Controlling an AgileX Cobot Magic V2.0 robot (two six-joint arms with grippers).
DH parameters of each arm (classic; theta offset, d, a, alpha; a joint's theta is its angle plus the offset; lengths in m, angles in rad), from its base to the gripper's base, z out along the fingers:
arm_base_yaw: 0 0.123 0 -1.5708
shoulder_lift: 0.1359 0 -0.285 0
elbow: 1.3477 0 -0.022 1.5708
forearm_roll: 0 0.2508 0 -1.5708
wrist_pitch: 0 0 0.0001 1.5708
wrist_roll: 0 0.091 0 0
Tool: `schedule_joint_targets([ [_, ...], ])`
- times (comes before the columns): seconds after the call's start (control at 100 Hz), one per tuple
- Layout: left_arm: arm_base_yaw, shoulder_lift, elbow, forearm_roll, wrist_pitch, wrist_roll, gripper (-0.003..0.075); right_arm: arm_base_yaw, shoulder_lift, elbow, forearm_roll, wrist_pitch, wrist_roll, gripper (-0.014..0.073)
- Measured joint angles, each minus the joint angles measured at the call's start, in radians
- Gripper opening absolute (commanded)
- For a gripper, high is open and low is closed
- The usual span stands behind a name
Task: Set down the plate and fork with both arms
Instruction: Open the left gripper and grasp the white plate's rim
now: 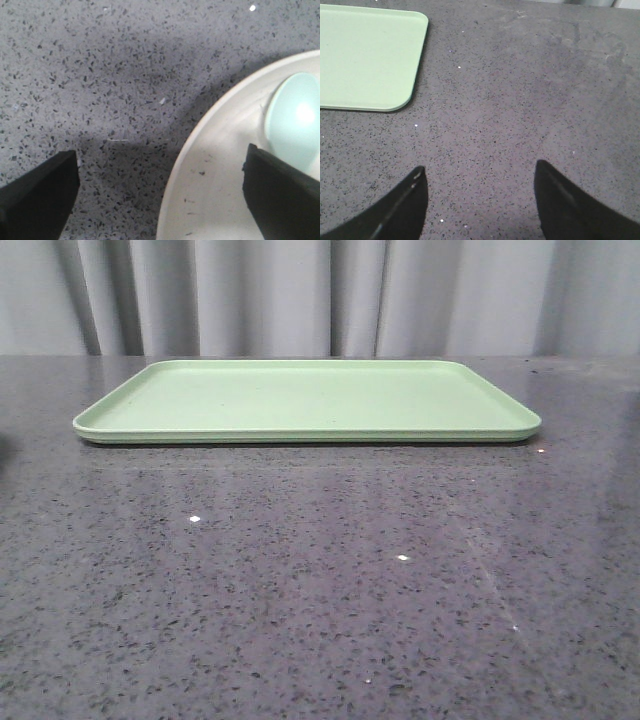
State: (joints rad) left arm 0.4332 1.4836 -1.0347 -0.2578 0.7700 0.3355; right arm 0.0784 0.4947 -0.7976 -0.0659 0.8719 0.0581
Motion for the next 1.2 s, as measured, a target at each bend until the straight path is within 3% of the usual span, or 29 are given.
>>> schedule_joint_targets([
  [0.57, 0.000, 0.043, -0.010, -0.018, 0.032, 0.009, 0.0601, 0.000, 0.000, 0.000, 0.000, 0.000, 0.000, 0.0470],
  [0.67, 0.000, 0.045, -0.010, -0.018, 0.032, 0.009, 0.0514, 0.000, 0.000, 0.000, 0.000, 0.000, 0.000, 0.0470],
  [1.13, 0.005, 0.047, -0.014, -0.049, 0.046, 0.011, -0.0022, 0.000, 0.000, 0.000, 0.000, 0.000, 0.000, 0.0470],
  [1.2, 0.005, 0.047, -0.018, -0.063, 0.054, 0.011, -0.0019, 0.000, 0.000, 0.000, 0.002, 0.000, 0.000, 0.0470],
])
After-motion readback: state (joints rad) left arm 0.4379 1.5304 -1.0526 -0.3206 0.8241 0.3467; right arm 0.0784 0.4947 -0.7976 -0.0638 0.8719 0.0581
